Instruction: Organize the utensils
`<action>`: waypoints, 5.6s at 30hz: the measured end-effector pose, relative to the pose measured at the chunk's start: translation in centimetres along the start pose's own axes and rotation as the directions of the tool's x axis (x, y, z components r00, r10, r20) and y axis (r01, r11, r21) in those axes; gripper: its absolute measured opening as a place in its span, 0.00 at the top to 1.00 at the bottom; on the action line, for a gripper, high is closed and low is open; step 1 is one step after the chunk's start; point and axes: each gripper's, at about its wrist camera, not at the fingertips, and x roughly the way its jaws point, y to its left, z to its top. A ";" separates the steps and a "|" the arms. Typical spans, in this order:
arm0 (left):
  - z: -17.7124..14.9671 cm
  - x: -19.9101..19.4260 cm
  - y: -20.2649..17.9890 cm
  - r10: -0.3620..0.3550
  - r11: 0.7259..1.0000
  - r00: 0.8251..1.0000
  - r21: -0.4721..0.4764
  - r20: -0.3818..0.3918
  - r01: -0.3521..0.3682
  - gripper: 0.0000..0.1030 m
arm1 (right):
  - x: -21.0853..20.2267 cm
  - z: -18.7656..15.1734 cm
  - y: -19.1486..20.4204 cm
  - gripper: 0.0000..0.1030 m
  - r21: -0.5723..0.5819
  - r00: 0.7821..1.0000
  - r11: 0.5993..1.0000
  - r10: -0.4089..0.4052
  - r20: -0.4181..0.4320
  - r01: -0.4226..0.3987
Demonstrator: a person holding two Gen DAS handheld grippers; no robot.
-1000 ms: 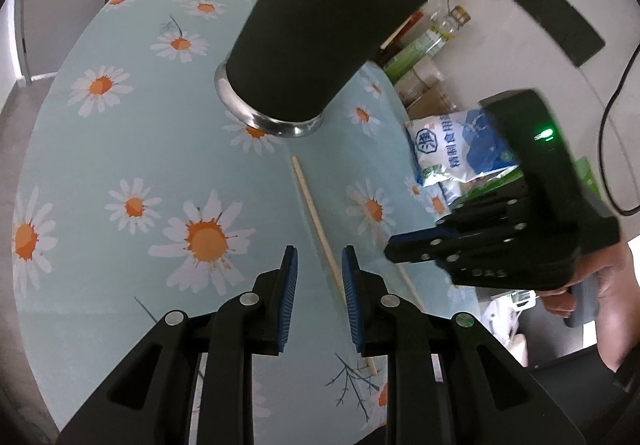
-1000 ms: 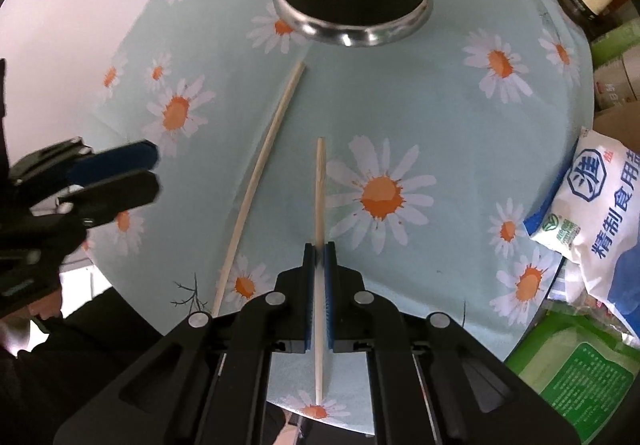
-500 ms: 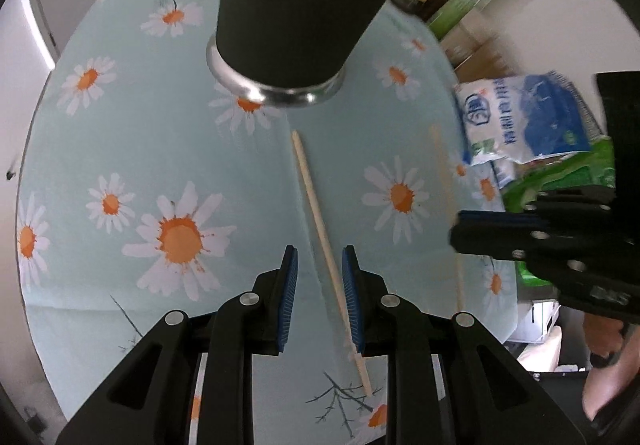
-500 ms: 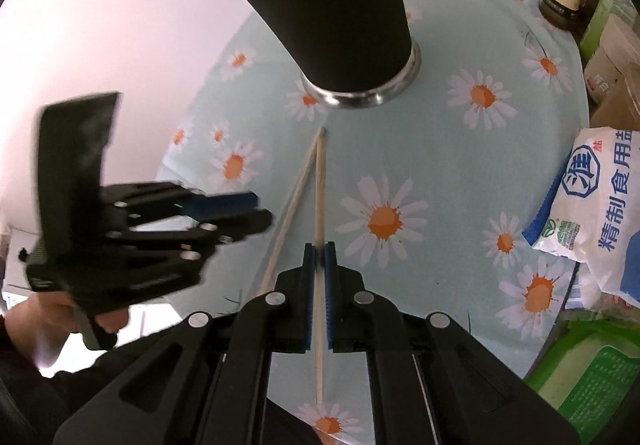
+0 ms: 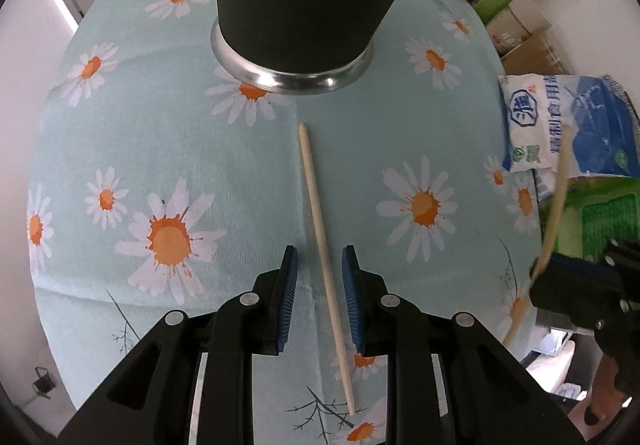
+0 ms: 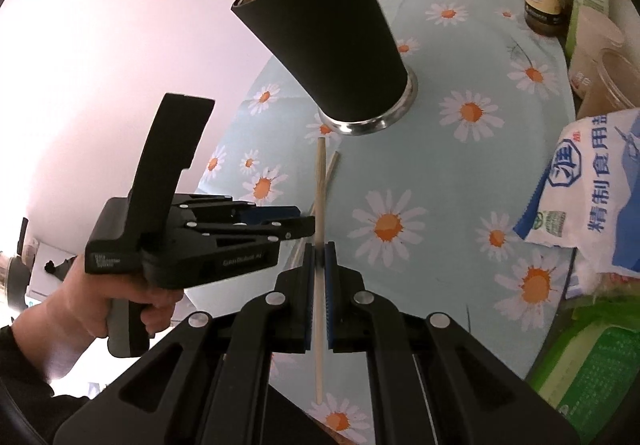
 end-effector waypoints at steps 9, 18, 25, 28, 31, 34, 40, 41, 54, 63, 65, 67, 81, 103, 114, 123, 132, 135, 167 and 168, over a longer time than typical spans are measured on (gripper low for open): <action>1.6 1.1 -2.1 0.075 0.997 0.997 0.019 -0.018 -0.074 0.82 | -0.6 -0.7 -1.0 0.95 0.010 1.000 1.000 0.016 0.015 -0.017; 2.5 1.2 -0.9 0.073 0.997 0.997 -0.017 -0.022 -0.074 0.96 | -0.7 -0.7 -0.6 0.95 -0.019 1.000 1.000 0.022 0.014 -0.021; 2.5 1.5 0.3 0.010 0.999 1.000 -0.048 -0.005 -0.010 0.96 | 0.0 0.0 -0.5 0.95 -0.014 1.000 1.000 0.009 0.010 -0.008; 2.5 1.5 1.4 -0.028 0.997 1.000 -0.066 0.006 0.028 0.96 | 0.3 0.3 -0.3 0.95 -0.013 1.000 1.000 -0.015 0.011 0.016; 2.3 1.3 2.1 -0.065 0.995 0.998 -0.077 0.026 0.067 0.96 | 0.5 0.7 -0.1 0.95 -0.008 0.999 0.999 -0.042 0.009 0.042; 2.2 -0.1 3.0 -0.118 0.989 0.991 -0.077 0.066 0.123 0.96 | 0.7 1.3 0.2 0.95 0.000 0.997 0.998 -0.069 0.018 0.069; 1.2 -3.1 4.3 -0.216 0.973 0.966 -0.056 0.142 0.226 0.96 | 1.3 2.7 1.7 0.95 0.012 0.991 0.992 -0.124 0.046 0.123; 1.0 -3.7 4.6 -0.237 0.967 0.959 -0.052 0.156 0.248 0.96 | 1.5 3.1 2.2 0.95 0.016 0.990 0.992 -0.129 0.055 0.128; 1.7 -9.3 8.0 -0.397 0.918 0.879 0.104 0.266 0.383 0.96 | 2.1 5.0 7.2 0.95 -0.012 0.975 0.988 -0.152 0.162 0.156; 2.6 -12.4 9.8 -0.478 0.878 0.812 0.186 0.333 0.441 0.96 | 1.5 6.7 9.1 0.95 -0.017 0.961 0.993 -0.105 0.257 0.113; 2.9 -13.4 9.8 -0.494 0.870 0.793 0.208 0.357 0.448 0.96 | 0.9 7.3 9.6 0.95 -0.022 0.952 0.994 -0.096 0.289 0.106; 3.3 -14.3 9.7 -0.511 0.860 0.773 0.238 0.376 0.452 0.96 | 0.1 7.8 10.1 0.95 -0.023 0.941 0.993 -0.099 0.325 0.112; 7.6 -18.9 8.7 -0.573 0.819 0.639 0.377 0.512 0.433 0.96 | -6.2 10.8 10.5 0.94 0.012 0.776 0.991 -0.111 0.621 0.133; 11.8 -24.0 6.6 -0.562 0.827 0.386 0.484 0.732 0.285 0.96 | -11.3 13.4 8.6 0.95 0.089 0.514 0.979 -0.172 0.840 0.183; 11.0 -20.5 4.1 -0.583 0.804 0.395 0.572 0.710 0.159 0.96 | -8.1 13.1 6.6 0.95 0.148 0.524 0.966 -0.241 0.817 0.214; 10.9 -16.7 5.6 -0.574 0.815 0.421 0.540 0.702 0.210 0.96 | -4.6 12.2 5.3 0.94 0.178 0.575 0.956 -0.283 0.768 0.232; 10.0 -15.4 6.7 -0.587 0.809 0.428 0.524 0.687 0.266 0.96 | -2.9 12.0 5.9 0.94 0.183 0.594 0.946 -0.312 0.742 0.268; 10.0 -15.5 7.0 -0.585 0.810 0.439 0.514 0.682 0.281 0.96 | -3.2 11.7 5.9 0.75 0.203 0.593 0.946 -0.318 0.740 0.254; -3.0 -20.6 4.8 -0.382 0.920 0.486 0.375 0.786 0.116 0.08 | -10.3 1.7 10.1 0.05 0.076 0.602 0.941 -0.272 0.751 0.330; -3.5 -20.8 4.4 -0.369 0.924 0.488 0.367 0.791 0.105 0.07 | -10.7 1.1 10.1 0.05 0.064 0.604 0.945 -0.257 0.755 0.322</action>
